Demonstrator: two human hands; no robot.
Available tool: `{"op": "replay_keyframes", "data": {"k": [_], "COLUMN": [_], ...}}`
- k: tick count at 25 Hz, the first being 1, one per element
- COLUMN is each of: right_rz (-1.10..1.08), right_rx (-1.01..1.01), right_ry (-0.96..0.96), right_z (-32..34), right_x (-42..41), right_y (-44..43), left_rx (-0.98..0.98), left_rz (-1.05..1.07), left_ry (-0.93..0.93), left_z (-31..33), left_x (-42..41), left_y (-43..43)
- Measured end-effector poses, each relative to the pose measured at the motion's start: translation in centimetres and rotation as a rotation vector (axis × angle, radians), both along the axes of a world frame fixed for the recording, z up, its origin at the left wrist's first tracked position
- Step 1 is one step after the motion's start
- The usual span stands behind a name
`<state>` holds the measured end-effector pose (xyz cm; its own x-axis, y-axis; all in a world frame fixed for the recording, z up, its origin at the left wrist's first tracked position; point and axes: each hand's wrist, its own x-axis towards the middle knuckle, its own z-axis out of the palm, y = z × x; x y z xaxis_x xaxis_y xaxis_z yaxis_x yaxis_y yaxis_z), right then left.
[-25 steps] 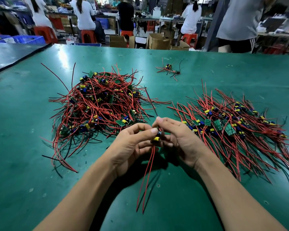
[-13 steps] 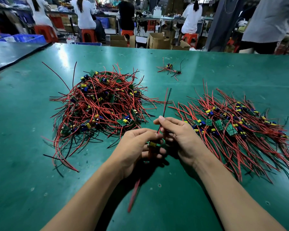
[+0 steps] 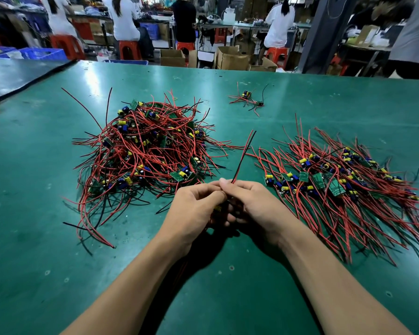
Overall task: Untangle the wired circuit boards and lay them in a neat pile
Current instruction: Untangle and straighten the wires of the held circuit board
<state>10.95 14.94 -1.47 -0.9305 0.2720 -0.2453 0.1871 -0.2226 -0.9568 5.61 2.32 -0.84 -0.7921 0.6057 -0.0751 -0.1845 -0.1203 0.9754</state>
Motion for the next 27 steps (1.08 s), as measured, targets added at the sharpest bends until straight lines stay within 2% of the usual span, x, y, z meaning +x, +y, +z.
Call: {"op": "replay_keyframes", "data": {"k": [3,5,9,13,15,19,21,24,27], "right_rz": [-0.06,-0.136,-0.255,-0.274,-0.259,-0.128,-0.041,-0.029,-0.112], "right_rx": [0.042,-0.014,-0.262,-0.526,-0.486,-0.155,-0.052,-0.008,-0.008], "right_ry": [-0.031,-0.027,-0.008,0.1,0.106,0.016,-0.014,-0.026,-0.028], "right_z": [0.3,0.4,0.8,1.2,1.1,0.8,0.7,0.5,0.4], "right_x": [-0.4,-0.7,-1.3,-1.4,-1.3,-0.7,-0.4,-0.4,-0.9], "right_y": [0.1,0.0,0.3,1.2,1.4,0.5,-0.2,-0.4,0.3], "left_rx": [0.01,0.007,-0.022,-0.036,-0.04,-0.046,-0.035,-0.013,-0.013], "left_rz": [-0.008,-0.018,-0.064,-0.091,-0.082,-0.066,-0.047,-0.039,-0.07], "left_ry": [-0.014,-0.02,0.004,-0.003,-0.02,-0.017,-0.028,-0.045,-0.055], "left_z": [0.1,0.2,0.3,0.3,0.2,0.2,0.2,0.1,0.0], "left_x": [0.3,0.4,0.5,0.5,0.4,0.3,0.4,0.3,0.2], "left_y": [0.1,0.3,0.4,0.3,0.3,0.3,0.4,0.5,0.4]}}
